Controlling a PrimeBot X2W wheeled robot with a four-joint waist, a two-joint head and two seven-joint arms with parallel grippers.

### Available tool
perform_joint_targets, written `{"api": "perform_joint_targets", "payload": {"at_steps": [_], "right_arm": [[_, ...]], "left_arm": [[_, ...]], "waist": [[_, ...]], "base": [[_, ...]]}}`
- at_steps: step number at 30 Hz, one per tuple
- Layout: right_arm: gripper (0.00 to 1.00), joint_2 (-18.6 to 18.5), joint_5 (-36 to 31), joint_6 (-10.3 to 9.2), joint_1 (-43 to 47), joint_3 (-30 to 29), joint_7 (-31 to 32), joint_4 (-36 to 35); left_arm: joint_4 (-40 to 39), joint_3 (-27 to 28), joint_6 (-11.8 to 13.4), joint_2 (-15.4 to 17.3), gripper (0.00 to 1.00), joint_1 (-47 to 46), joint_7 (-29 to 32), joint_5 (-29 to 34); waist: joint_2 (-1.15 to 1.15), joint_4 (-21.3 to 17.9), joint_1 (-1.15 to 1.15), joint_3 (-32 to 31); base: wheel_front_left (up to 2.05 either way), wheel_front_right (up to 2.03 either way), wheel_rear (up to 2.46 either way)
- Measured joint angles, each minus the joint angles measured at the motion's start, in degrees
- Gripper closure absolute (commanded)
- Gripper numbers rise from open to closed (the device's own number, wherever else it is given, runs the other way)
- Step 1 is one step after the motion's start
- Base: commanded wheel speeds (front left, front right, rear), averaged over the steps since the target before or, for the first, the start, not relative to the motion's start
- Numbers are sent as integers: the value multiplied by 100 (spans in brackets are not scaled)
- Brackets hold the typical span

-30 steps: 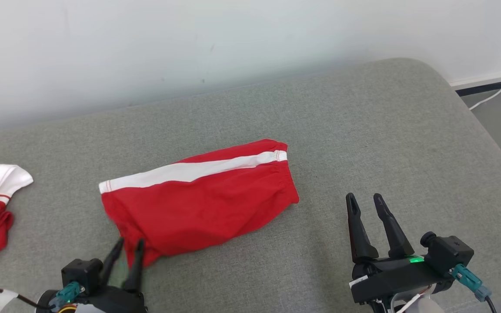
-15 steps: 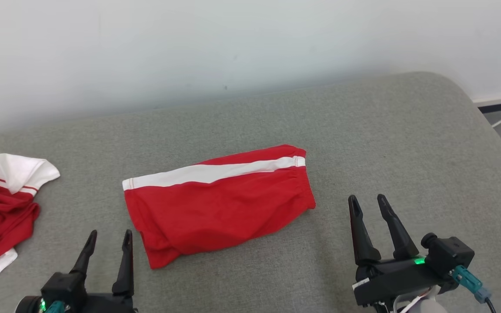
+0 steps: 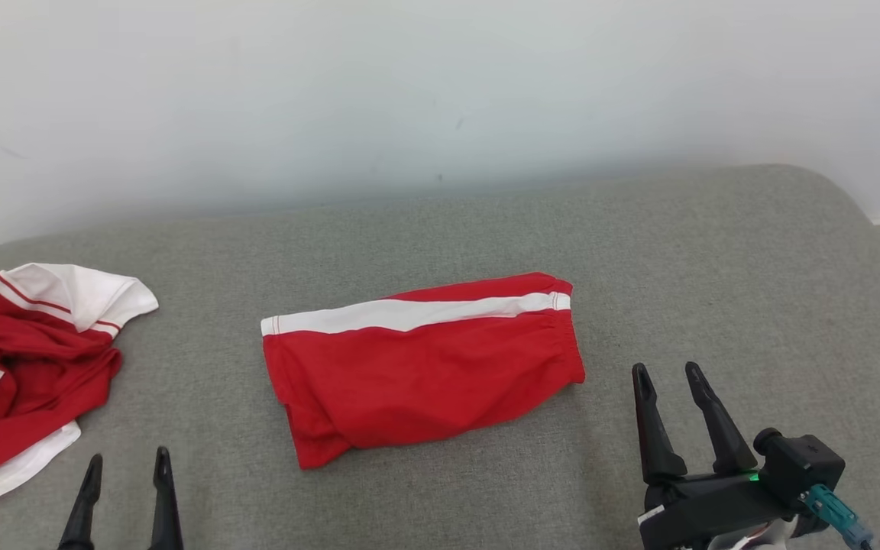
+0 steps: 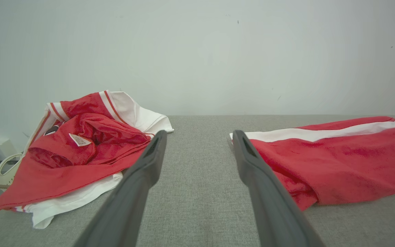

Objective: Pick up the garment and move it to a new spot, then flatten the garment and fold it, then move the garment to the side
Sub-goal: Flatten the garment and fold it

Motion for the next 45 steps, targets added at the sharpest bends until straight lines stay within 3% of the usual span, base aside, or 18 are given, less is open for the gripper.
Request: {"api": "perform_joint_targets", "payload": {"at_steps": [13, 31, 45], "right_arm": [[0, 53, -357, 0, 313, -383, 0, 56], [0, 115, -466, 0, 370, -380, 0, 259], [0, 113, -466, 0, 351, -370, 4, 358]], "left_arm": [[-456, 328, 169, -45, 0, 691, 0, 260], [-294, 213, -69, 22, 0, 770, 0, 365], [-254, 266, -56, 27, 0, 797, 0, 343]], "waist": [[0, 187, 0, -191], [0, 330, 0, -210], [0, 332, 0, -211]], "base": [[0, 0, 0], [0, 0, 0], [0, 0, 0]]}}
